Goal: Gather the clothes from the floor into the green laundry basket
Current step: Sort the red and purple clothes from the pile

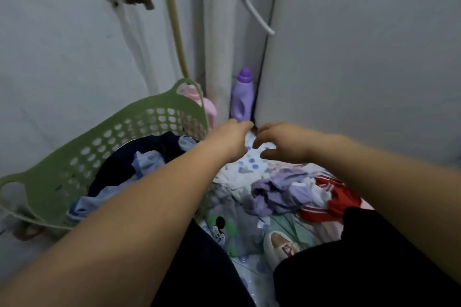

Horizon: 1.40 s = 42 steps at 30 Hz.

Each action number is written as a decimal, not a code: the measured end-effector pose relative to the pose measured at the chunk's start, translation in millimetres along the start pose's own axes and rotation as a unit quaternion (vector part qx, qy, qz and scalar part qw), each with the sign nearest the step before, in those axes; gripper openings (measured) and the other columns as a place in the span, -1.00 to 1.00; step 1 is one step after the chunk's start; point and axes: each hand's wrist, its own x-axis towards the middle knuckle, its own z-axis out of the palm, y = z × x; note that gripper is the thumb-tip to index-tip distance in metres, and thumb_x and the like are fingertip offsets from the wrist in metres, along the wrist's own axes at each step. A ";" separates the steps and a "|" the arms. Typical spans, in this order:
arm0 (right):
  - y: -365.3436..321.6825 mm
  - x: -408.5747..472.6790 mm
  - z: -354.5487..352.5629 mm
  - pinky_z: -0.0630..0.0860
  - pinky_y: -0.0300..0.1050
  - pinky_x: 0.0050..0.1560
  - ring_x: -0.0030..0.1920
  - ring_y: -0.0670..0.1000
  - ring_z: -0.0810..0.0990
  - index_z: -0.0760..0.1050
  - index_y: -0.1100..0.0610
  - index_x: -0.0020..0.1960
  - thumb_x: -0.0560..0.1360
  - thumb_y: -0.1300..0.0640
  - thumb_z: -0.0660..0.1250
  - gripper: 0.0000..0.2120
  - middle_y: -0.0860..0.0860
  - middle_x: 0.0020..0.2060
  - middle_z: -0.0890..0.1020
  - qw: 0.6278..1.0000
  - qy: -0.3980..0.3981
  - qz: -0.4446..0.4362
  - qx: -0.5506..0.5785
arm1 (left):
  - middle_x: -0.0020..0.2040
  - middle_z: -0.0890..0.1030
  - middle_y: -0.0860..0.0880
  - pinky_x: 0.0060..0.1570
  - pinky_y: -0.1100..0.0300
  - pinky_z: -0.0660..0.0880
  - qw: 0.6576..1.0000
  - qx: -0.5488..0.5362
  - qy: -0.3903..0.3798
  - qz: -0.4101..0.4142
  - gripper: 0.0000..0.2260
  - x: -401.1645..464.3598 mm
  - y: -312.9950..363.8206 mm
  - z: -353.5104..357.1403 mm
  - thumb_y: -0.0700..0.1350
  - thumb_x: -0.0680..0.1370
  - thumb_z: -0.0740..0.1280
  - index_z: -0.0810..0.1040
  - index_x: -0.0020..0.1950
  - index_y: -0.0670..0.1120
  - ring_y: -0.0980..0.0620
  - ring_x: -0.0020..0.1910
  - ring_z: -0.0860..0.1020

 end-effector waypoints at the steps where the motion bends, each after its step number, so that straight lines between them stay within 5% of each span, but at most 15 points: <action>1: 12.1 -16.8 2.4 0.34 -0.13 0.31 0.30 0.11 0.44 0.48 0.03 0.30 0.53 0.07 0.29 -0.66 0.09 0.34 0.41 1.000 -0.002 0.031 0.005 | 0.39 0.36 -0.14 0.26 -0.04 0.42 1.000 -0.004 -0.002 0.018 -0.49 -0.2 17.8 4.0 -0.12 0.54 0.29 0.23 0.47 0.01 -0.18 0.33 0.42; 8: 84.1 -88.6 24.2 0.33 -0.18 0.25 0.30 0.11 0.45 0.47 0.04 0.32 0.53 0.07 0.31 -0.64 0.10 0.31 0.46 0.983 -0.005 0.174 0.054 | 0.37 0.39 -0.14 0.27 0.00 0.40 0.995 -0.007 -0.029 0.094 -0.49 -1.0 82.7 40.7 -0.13 0.53 0.30 0.26 0.46 0.02 -0.15 0.33 0.41; 16: 144.4 -122.9 105.9 0.39 -0.18 0.17 0.29 0.11 0.46 0.39 0.05 0.38 0.50 0.06 0.32 -0.54 0.10 0.33 0.48 0.957 -0.042 0.265 0.111 | 0.44 0.36 -0.13 0.29 0.14 0.34 0.988 -0.056 -0.116 0.088 -0.40 8.1 117.9 89.8 -0.11 0.52 0.34 0.19 0.51 0.03 -0.12 0.38 0.37; 21: 167.2 -118.7 173.2 0.43 0.04 0.26 0.30 0.20 0.41 0.20 0.05 0.45 0.42 0.03 0.39 -0.33 0.16 0.34 0.38 0.930 -0.006 0.335 0.151 | 0.45 0.36 -0.08 0.31 0.18 0.35 0.978 -0.145 -0.148 0.025 -0.40 10.7 142.0 131.1 -0.09 0.51 0.35 0.21 0.51 0.07 -0.06 0.38 0.40; 25: 165.2 -108.3 213.5 0.26 0.18 0.36 0.43 0.18 0.23 0.00 0.00 0.52 0.40 -0.07 0.41 -0.15 0.13 0.44 0.20 0.918 0.044 0.374 0.128 | 0.39 0.45 -0.10 0.30 0.19 0.38 0.962 -0.213 -0.170 -0.015 -0.40 8.1 160.7 167.4 -0.11 0.49 0.38 0.25 0.50 0.03 -0.06 0.33 0.46; 28: 175.5 -100.3 228.8 0.10 0.25 0.45 0.50 0.20 0.06 0.25 0.01 0.41 0.51 0.02 0.25 -0.51 0.15 0.49 0.11 0.920 0.060 0.376 0.086 | 0.31 0.52 -0.06 0.23 0.22 0.44 0.949 -0.257 -0.179 -0.025 -0.43 4.5 172.3 185.7 -0.18 0.50 0.39 0.30 0.47 0.02 -0.05 0.23 0.54; 30: 184.8 -99.1 231.4 0.12 0.19 0.44 0.47 0.19 0.13 0.48 0.05 0.20 0.53 0.08 0.17 -0.73 0.13 0.42 0.25 0.932 0.078 0.349 0.053 | 0.30 0.52 -0.07 0.21 0.23 0.44 0.945 -0.272 -0.176 -0.034 -0.44 3.5 174.4 191.2 -0.19 0.49 0.39 0.32 0.46 0.02 -0.06 0.21 0.55; 35: 195.8 -109.2 229.0 0.36 -0.02 0.14 0.23 0.19 0.41 0.50 0.13 0.10 0.52 0.11 0.19 -0.78 0.14 0.18 0.46 0.925 0.162 0.320 0.122 | 0.31 0.50 -0.14 0.19 0.24 0.42 0.931 -0.310 -0.172 -0.086 -0.44 8.7 173.3 195.0 -0.17 0.49 0.40 0.31 0.46 0.00 -0.05 0.24 0.52; 37: 195.5 -105.7 229.9 0.41 0.02 0.14 0.24 0.20 0.43 0.39 0.10 0.28 0.48 0.11 0.29 -0.63 0.14 0.27 0.40 0.905 0.177 0.332 0.200 | 0.31 0.49 -0.13 0.20 0.22 0.42 0.926 -0.325 -0.169 -0.093 -0.44 8.2 175.2 194.9 -0.17 0.49 0.40 0.31 0.46 0.00 -0.04 0.25 0.50; 40: 187.7 -92.7 226.3 0.41 0.03 0.25 0.33 0.20 0.41 -0.07 0.06 0.54 0.38 0.12 0.47 -0.06 0.17 0.40 0.32 0.810 0.149 0.395 0.406 | 0.26 0.51 -0.12 0.25 0.16 0.44 0.926 -0.327 -0.164 -0.091 -0.46 1.3 174.4 194.4 -0.17 0.50 0.40 0.34 0.44 0.00 -0.05 0.22 0.53; 42: 180.6 -84.6 227.8 0.40 -0.02 0.23 0.31 0.21 0.44 -0.08 0.17 0.54 0.40 0.14 0.47 -0.07 0.21 0.38 0.39 0.772 0.115 0.433 0.450 | 0.17 0.56 -0.11 0.21 0.11 0.49 0.923 -0.338 -0.161 -0.092 -0.50 -2.6 169.0 194.7 -0.20 0.49 0.39 0.38 0.42 -0.01 -0.04 0.14 0.56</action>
